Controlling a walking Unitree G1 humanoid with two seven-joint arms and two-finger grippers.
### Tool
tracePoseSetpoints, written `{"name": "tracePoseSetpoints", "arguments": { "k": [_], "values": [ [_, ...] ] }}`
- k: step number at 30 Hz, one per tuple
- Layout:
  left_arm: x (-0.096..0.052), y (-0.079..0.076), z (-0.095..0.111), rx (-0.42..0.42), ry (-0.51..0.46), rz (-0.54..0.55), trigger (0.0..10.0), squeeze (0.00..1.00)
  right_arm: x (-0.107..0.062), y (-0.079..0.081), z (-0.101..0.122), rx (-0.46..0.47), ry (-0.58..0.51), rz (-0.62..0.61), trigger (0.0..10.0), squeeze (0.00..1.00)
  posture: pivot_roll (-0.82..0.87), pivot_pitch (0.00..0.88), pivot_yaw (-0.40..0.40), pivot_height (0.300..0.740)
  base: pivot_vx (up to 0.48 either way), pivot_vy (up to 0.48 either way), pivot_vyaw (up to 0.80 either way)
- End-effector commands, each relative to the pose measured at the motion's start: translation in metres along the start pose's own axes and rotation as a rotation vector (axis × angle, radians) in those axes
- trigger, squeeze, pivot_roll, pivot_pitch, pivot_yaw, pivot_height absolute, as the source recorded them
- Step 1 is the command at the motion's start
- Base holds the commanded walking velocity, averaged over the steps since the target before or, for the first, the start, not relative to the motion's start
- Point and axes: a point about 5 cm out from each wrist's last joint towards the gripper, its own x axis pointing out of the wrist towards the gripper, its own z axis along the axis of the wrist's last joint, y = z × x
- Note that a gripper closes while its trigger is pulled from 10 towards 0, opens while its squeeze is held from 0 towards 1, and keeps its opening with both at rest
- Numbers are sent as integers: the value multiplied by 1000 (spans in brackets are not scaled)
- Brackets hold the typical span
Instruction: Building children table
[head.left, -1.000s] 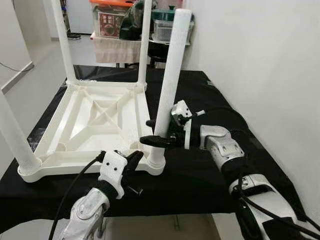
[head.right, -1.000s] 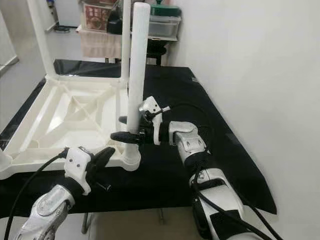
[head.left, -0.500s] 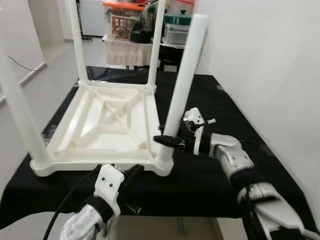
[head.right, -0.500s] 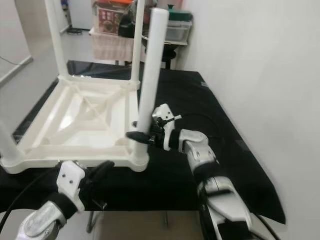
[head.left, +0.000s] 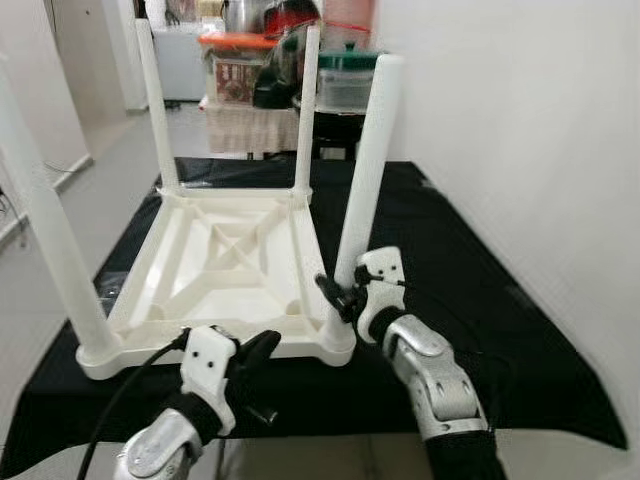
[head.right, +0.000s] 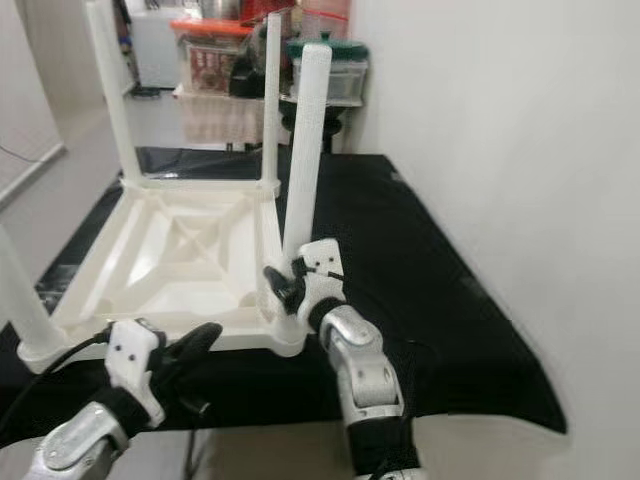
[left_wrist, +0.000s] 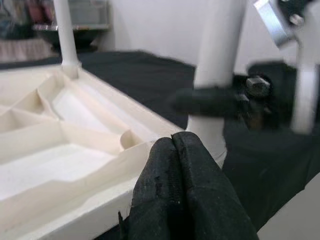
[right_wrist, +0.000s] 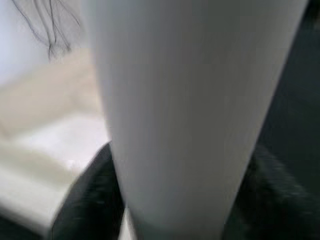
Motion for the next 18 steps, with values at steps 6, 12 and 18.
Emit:
{"name": "tracePoseSetpoints", "arguments": {
  "k": [6, 12, 18],
  "values": [
    [3, 1, -4, -16, 23, -9, 10000, 0, 3, 2, 40, -99, -139, 270, 10000, 71, 62, 0, -63, 740, 0, 0, 0],
    [6, 0, -3, -21, 25, -25, 10000, 0, 3, -2, 51, -229, -158, 589, 10000, 0, 65, 0, -69, 740, 0, 0, 0],
    [11, -4, -1, -25, 18, -28, 10000, 0, 9, -22, 63, -291, -98, 709, 10000, 0, 57, 0, -79, 740, 0, 0, 0]
  ]
}}
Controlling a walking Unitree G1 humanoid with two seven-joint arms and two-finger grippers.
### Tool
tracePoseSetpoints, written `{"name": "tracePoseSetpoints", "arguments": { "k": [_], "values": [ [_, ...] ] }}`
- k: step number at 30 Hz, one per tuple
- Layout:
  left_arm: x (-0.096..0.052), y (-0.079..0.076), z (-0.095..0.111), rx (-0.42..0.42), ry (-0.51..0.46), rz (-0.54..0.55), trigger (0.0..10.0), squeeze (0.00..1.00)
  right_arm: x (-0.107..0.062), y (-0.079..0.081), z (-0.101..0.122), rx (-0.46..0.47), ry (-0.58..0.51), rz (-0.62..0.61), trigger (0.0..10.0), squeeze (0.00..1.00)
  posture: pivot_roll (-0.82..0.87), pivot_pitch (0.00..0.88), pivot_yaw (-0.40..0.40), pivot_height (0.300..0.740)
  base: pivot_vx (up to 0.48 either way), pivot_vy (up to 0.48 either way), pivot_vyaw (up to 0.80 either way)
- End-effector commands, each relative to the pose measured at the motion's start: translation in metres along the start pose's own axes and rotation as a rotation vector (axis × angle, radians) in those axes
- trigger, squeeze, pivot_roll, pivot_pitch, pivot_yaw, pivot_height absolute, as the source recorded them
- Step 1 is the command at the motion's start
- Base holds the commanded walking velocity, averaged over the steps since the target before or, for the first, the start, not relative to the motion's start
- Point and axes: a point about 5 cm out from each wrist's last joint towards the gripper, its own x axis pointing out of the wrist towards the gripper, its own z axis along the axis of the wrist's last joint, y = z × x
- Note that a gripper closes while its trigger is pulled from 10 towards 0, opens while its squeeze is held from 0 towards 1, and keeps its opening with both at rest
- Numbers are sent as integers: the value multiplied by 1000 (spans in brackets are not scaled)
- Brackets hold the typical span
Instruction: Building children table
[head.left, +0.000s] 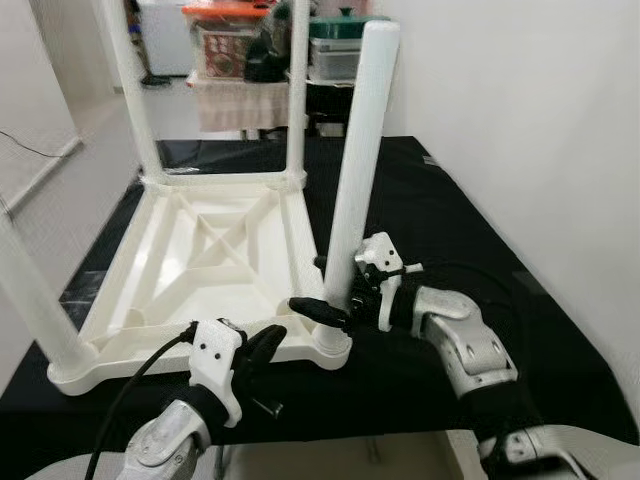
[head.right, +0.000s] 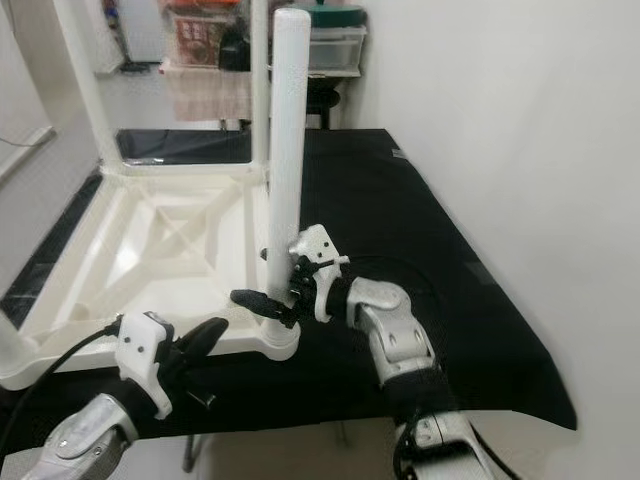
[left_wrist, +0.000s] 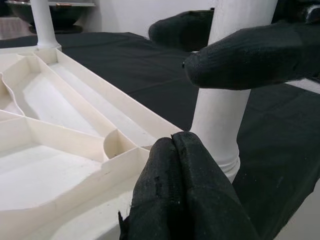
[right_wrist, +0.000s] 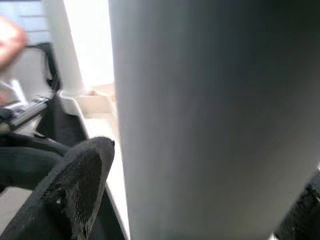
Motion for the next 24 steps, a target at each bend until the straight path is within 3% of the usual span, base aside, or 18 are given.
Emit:
{"name": "tracePoseSetpoints", "arguments": {
  "k": [1, 2, 5, 6, 12, 17, 18, 19, 20, 21, 23, 24],
  "values": [
    [2, -3, -4, -18, 21, -6, 10000, 0, -2, -8, 4, -2, 4, 8, 10000, 0, 57, 0, -79, 740, 0, 0, 0],
    [3, -4, -4, -21, 18, -6, 10000, 0, -5, -12, 7, 6, -5, 20, 3137, 0, 49, 0, -84, 740, 0, 0, 0],
    [4, -5, -4, -24, 16, -6, 10000, 0, -8, -17, 11, 14, -19, 43, 3137, 0, 49, 0, -84, 740, 0, 0, 0],
    [4, -5, -4, -25, 15, -6, 10000, 0, -9, -20, 14, 28, -30, 44, 0, 0, 48, 0, -86, 740, 0, 0, 0],
    [7, -9, -2, -37, 10, -12, 10000, 0, -17, -28, 16, 36, -65, 61, 0, 0, 25, 0, -83, 740, 0, 0, 0],
    [7, -10, -2, -43, 8, -13, 10000, 0, -21, -27, 8, 4, -46, -10, 0, 0, 17, 0, -74, 740, 0, 0, 0],
    [7, -10, -2, -44, 8, -14, 10000, 0, -20, -28, 3, 21, -38, -105, 0, 0, 4, 0, -69, 740, 0, 0, 0],
    [7, -10, -2, -44, 8, -14, 10000, 0, -20, -28, 3, 21, -38, -105, 0, 0, 4, 0, -69, 740, 0, 0, 0],
    [7, -10, -2, -44, 10, -17, 10000, 0, -16, -28, -8, 64, -12, -233, 0, 0, 4, 0, -69, 740, 0, 0, 0],
    [7, -10, -2, -44, 11, -18, 10000, 0, -11, -29, -23, 87, 31, -471, 0, 0, -15, 0, -65, 740, 0, 0, 0],
    [8, -9, -1, -45, 11, -22, 10000, 0, 5, 7, -63, 142, 170, -677, 0, 0, -32, 0, -62, 740, 0, 0, 0],
    [8, -9, -1, -45, 11, -22, 10000, 0, 5, 7, -63, 142, 170, -677, 0, 0, -32, 0, -62, 740, 0, 0, 0]
  ]
}}
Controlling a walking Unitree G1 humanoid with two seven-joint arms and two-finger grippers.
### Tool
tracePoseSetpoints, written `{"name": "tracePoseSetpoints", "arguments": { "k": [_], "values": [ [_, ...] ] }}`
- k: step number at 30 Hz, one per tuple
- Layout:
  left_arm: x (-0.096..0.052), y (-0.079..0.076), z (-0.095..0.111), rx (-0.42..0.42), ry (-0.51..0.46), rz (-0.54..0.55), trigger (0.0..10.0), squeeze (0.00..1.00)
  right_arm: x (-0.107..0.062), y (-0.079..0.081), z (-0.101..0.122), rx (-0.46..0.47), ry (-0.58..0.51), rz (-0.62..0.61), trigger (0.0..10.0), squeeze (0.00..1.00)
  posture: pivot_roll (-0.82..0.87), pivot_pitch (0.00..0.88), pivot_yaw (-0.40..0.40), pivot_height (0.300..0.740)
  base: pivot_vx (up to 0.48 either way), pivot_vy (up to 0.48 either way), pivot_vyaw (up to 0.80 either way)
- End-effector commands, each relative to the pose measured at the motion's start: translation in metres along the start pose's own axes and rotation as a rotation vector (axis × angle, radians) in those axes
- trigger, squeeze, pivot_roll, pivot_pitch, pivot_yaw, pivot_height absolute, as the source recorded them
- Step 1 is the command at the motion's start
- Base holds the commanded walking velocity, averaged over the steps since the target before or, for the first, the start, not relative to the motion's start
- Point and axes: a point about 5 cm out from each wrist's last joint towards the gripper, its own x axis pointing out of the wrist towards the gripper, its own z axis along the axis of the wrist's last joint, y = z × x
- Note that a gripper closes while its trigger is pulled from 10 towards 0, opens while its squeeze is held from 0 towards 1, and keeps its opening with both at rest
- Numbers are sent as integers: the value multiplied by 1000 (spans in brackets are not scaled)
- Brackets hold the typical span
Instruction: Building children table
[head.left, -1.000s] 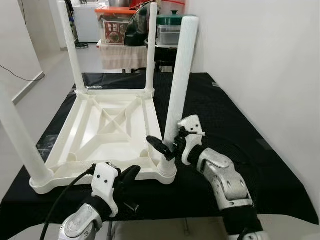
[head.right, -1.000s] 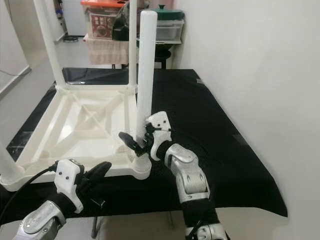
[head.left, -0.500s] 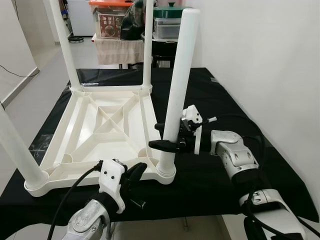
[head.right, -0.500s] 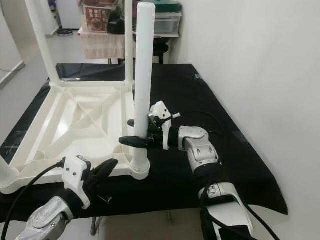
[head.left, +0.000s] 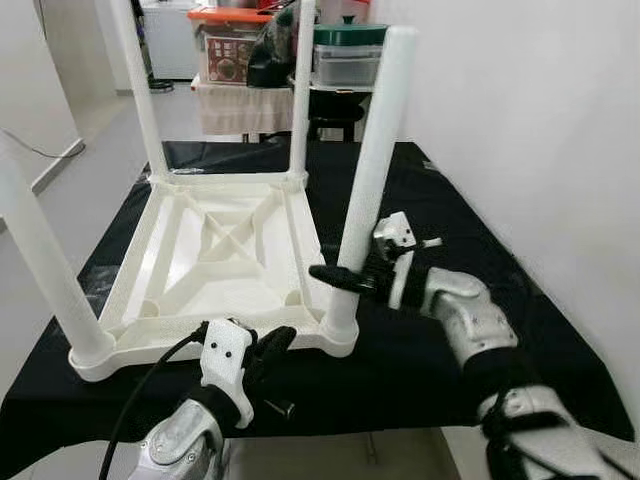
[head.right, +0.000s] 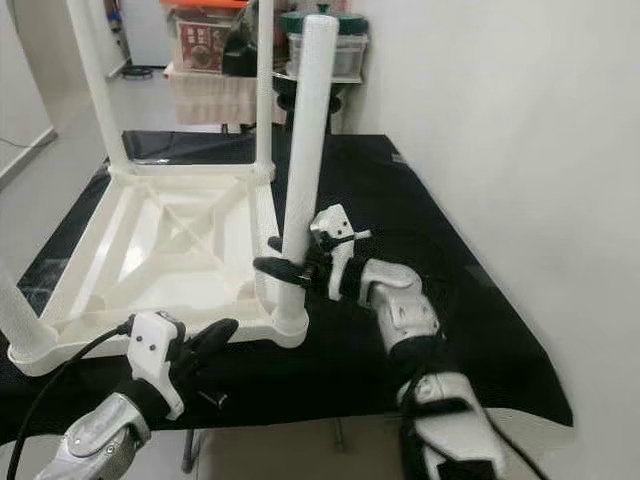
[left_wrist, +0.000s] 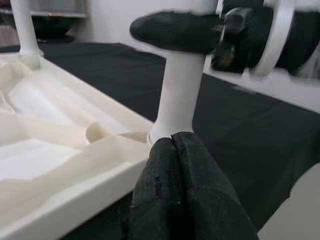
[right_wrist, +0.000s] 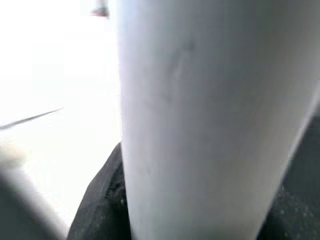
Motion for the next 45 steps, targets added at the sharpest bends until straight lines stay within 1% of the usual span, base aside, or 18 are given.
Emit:
{"name": "tracePoseSetpoints", "arguments": {
  "k": [1, 2, 5, 8, 9, 12, 13, 14, 17, 18, 19, 20, 27, 33, 34, 35, 36, 45],
  "values": [
    [1, 0, -1, -13, 11, -3, 10000, 0, -11, 3, -42, -24, 222, -108, 0, 0, -32, 0, -62, 740, 0, 0, 0],
    [2, 2, -1, -14, 10, 0, 10000, 0, -7, 23, -32, -19, 125, -94, 0, 0, -60, 0, -38, 740, 0, 0, 0],
    [3, 3, -1, -15, 8, 5, 10000, 0, -3, 25, -31, 19, 104, -80, 0, 0, -60, 0, -38, 740, 0, 0, 0],
    [4, 2, 0, -17, 9, -1, 10000, 0, -2, 11, -32, 50, 148, -126, 549, 0, -39, 0, -62, 740, 0, 0, 0],
    [5, 2, 0, -18, 8, 0, 10000, 0, -2, 11, -30, 63, 139, -127, 10000, 0, -35, 0, -63, 740, 0, 0, 0],
    [5, 2, 0, -19, 7, 3, 10000, 0, -2, 12, -27, 75, 122, -123, 10000, 0, -35, 0, -64, 740, 0, 0, 0],
    [5, 2, 0, -17, 6, 6, 10000, 0, -3, 14, -24, 83, 104, -97, 10000, 824, -31, 0, -65, 740, 0, 0, 0],
    [5, 2, 0, -16, 5, 8, 10000, 0, -3, 16, -18, 117, 82, -46, 10000, 1000, -24, 0, -68, 740, 0, 0, 0],
    [5, 1, 0, -14, 6, 8, 10000, 0, -4, 20, -9, 112, 60, 110, 10000, 1000, -25, 0, -64, 740, 0, 0, 0],
    [5, 1, 0, -15, 8, 4, 10000, 0, -5, 19, -2, 111, 44, 217, 10000, 239, -25, 0, -60, 740, 0, 0, 0],
    [5, 1, 0, -15, 8, 4, 10000, 0, -5, 19, -2, 111, 44, 217, 10000, 239, -25, 0, -60, 740, 0, 0, 0],
    [5, 1, 0, -16, 9, 2, 10000, 0, -6, 18, 2, 108, 35, 283, 10000, 0, -25, 0, -60, 740, 0, 0, 0],
    [6, 0, -2, -16, 17, -2, 10000, 0, 4, -3, 44, -88, -11, 608, 10000, 0, -1, 0, -66, 740, 0, 0, 0],
    [6, -1, -4, -11, 18, 11, 10000, 0, 11, -14, 53, -94, 25, 631, 10000, 0, 9, 0, -67, 740, 0, 0, 0],
    [5, -2, -4, -12, 17, 14, 10000, 0, 12, -16, 54, -90, 27, 613, 7882, 0, 8, 0, -68, 740, 0, 0, 0],
    [5, -2, -4, -12, 17, 16, 10000, 0, 12, -18, 54, -86, 27, 605, 7882, 0, 8, 0, -68, 740, 0, 0, 0],
    [5, -2, -4, -13, 17, 17, 10000, 0, 11, -19, 54, -65, 22, 600, 0, 0, 7, 0, -67, 740, 0, 0, 0],
    [4, -2, -5, -18, 19, 17, 10000, 0, -5, -25, 44, -34, 9, 623, 0, 0, -7, 0, -50, 740, 0, 0, 0]
  ]
}}
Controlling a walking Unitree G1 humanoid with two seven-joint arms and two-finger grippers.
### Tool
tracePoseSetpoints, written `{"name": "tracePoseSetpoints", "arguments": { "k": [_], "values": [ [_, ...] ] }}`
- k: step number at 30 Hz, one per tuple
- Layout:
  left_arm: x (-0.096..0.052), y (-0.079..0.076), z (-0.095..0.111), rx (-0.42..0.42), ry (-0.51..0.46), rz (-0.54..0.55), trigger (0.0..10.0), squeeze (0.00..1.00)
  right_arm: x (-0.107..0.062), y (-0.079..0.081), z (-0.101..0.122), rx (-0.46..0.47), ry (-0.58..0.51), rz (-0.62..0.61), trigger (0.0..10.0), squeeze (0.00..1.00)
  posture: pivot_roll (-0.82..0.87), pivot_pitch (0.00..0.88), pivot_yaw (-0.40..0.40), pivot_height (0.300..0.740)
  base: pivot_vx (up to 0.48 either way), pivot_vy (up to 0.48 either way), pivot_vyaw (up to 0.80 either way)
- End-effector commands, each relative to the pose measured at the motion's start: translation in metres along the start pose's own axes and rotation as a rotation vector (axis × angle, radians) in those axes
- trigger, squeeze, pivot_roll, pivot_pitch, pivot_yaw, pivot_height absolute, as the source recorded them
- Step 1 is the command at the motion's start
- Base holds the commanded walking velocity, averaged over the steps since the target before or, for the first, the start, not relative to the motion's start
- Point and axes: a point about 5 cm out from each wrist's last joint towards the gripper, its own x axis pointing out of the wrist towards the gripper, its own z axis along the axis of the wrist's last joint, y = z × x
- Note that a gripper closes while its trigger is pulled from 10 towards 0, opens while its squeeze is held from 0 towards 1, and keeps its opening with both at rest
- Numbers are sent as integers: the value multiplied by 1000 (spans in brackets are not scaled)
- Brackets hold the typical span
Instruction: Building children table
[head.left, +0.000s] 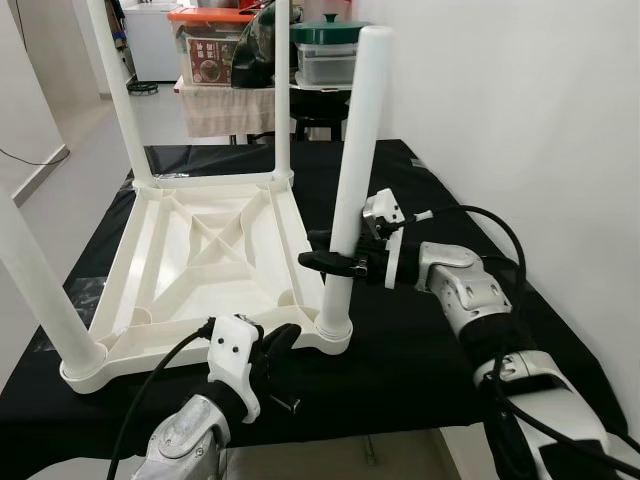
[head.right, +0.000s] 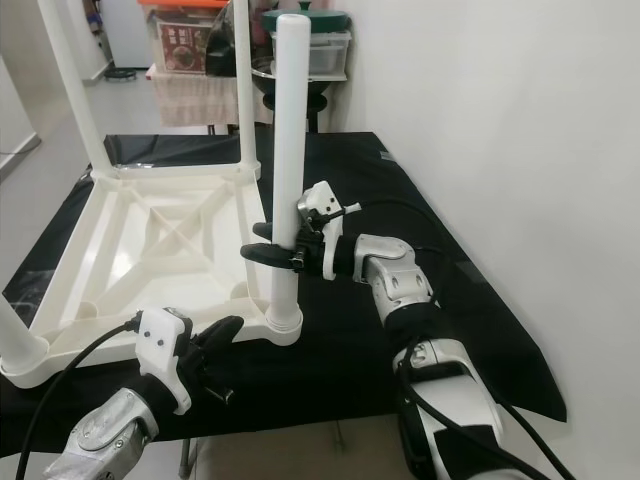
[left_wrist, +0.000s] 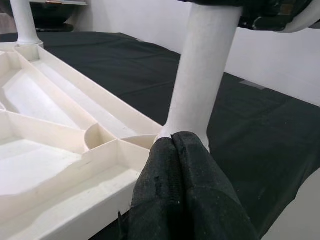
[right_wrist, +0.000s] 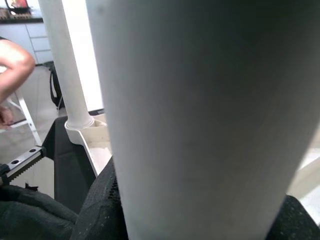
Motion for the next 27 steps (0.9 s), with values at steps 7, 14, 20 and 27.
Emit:
{"name": "tracePoseSetpoints", "arguments": {
  "k": [7, 14, 20, 27],
  "values": [
    [-6, 2, -4, -5, 18, 4, 10000, 0, -10, 8, -39, 61, 39, -395, 0, 0, -30, 0, -38, 740, 0, 0, 0],
    [-7, 5, -4, 1, 26, 1, 10000, 0, 26, 58, -73, -109, 203, -647, 0, 0, -17, 0, -23, 740, 0, 0, 0],
    [-6, 8, -3, 2, 25, 11, 10000, 0, 26, 52, -81, 103, 187, -682, 0, 0, -30, 0, -19, 740, 0, 0, 0],
    [-6, 9, -2, 12, 23, 20, 10000, 0, 33, 60, -65, 169, 99, -578, 10000, 1000, -16, 0, -19, 740, 0, 0, 0]
  ]
}}
